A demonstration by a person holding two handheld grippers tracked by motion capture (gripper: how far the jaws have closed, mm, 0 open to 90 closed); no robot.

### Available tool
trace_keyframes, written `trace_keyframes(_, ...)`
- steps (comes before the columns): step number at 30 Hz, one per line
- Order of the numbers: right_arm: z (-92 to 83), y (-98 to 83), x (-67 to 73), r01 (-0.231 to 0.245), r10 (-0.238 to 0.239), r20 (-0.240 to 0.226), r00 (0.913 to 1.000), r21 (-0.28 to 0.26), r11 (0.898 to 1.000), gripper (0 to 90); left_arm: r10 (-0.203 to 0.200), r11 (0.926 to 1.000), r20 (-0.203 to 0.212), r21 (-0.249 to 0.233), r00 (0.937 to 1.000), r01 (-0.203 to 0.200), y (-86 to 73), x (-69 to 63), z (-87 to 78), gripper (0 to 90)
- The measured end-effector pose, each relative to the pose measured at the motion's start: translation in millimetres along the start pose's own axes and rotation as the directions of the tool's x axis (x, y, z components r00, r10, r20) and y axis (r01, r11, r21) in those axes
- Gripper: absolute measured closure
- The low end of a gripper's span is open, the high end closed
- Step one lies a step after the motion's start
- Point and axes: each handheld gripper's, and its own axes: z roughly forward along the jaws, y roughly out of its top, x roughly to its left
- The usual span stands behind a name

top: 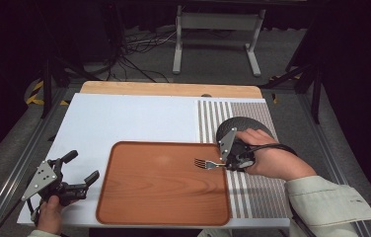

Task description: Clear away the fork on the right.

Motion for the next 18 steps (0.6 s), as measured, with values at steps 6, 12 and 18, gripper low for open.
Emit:
trace_keyframes(6,-1.2,11.7,2.0,-0.097,0.097,-0.007,0.9952,-0.05,0.994,78.5,0.0,1.0,-0.004,-0.001,1.0,0.0,0.3,0.3,-0.7,1.6)
trace_keyframes(12,-2.2,20.3,3.9,-0.212,0.209,-0.045,0.9769,-0.087,0.973,78.5,0.001,1.0,-0.005,-0.002,1.0,-0.001,0.2,0.4,-0.5,1.6)
trace_keyframes(18,-1.6,26.3,6.5,-0.348,0.34,-0.09,0.9361,-0.1,0.932,78.5,-0.001,1.0,-0.003,-0.001,1.0,0.001,0.2,0.8,-0.8,1.6)
